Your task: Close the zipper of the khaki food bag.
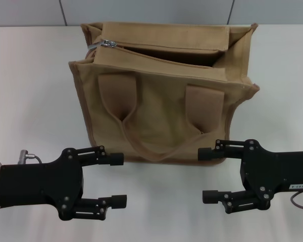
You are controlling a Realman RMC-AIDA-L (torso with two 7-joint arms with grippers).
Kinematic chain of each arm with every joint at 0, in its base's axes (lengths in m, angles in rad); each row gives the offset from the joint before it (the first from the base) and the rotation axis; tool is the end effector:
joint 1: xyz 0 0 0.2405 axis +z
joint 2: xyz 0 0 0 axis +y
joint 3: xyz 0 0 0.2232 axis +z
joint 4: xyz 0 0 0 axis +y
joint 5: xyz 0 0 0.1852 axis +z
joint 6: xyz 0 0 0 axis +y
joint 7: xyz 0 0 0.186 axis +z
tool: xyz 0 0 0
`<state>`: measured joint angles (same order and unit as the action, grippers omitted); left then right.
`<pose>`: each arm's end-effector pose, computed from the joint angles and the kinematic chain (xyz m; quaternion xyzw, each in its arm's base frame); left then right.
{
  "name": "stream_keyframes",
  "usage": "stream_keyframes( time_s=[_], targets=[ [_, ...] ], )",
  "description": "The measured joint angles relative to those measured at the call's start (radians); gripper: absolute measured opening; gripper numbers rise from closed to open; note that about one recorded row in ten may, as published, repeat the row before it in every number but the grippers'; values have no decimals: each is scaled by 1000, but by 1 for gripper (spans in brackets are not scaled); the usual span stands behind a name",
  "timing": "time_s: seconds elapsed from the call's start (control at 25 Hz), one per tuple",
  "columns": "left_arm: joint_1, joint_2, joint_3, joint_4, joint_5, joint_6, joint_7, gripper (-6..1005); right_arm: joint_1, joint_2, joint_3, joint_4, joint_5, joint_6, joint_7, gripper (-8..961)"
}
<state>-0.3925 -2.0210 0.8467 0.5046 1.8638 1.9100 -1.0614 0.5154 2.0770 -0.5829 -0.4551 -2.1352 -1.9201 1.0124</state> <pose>-0.2024 0.2166 -0.0184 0.9367 0.1072 0.3334 0.0036 0.1867 0.2281 -0.0340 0.9391 -0.0893 -0.3314 0.0173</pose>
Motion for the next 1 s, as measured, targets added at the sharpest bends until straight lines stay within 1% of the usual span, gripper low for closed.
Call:
stream_keyframes(
  time_s=[0.44, 0.52, 0.64, 0.8, 0.84, 0.88, 0.92, 0.96, 1.0],
  targets=[
    [1, -1, 0, 0, 0, 10, 0, 793, 2, 0, 2, 3, 0, 0, 0, 789],
    [5, -1, -7, 0, 0, 11, 0, 791, 3, 0, 3, 4, 0, 0, 1, 788],
    [15, 2, -43, 0, 0, 11, 0, 789, 3, 0, 7, 4, 0, -1, 2, 786],
    [44, 11, -138, 0, 0, 8, 10, 786, 3, 0, 7, 3, 0, 0, 4, 784],
    [55, 13, -179, 0, 0, 4, 20, 785, 3, 0, 7, 3, 0, 0, 5, 783],
    [66, 13, -232, -1, 0, -7, 35, 784, 3, 0, 8, 3, 0, 0, 6, 782],
    [80, 9, -320, -8, 0, -30, 54, 783, 3, 0, 8, 3, 0, 0, 6, 782],
    [84, 7, -357, -12, 0, -42, 62, 782, 3, 0, 8, 3, 0, 0, 6, 781],
    [90, 1, -435, -24, 0, -72, 78, 782, 3, 0, 8, 3, 0, 0, 7, 781]
  ],
)
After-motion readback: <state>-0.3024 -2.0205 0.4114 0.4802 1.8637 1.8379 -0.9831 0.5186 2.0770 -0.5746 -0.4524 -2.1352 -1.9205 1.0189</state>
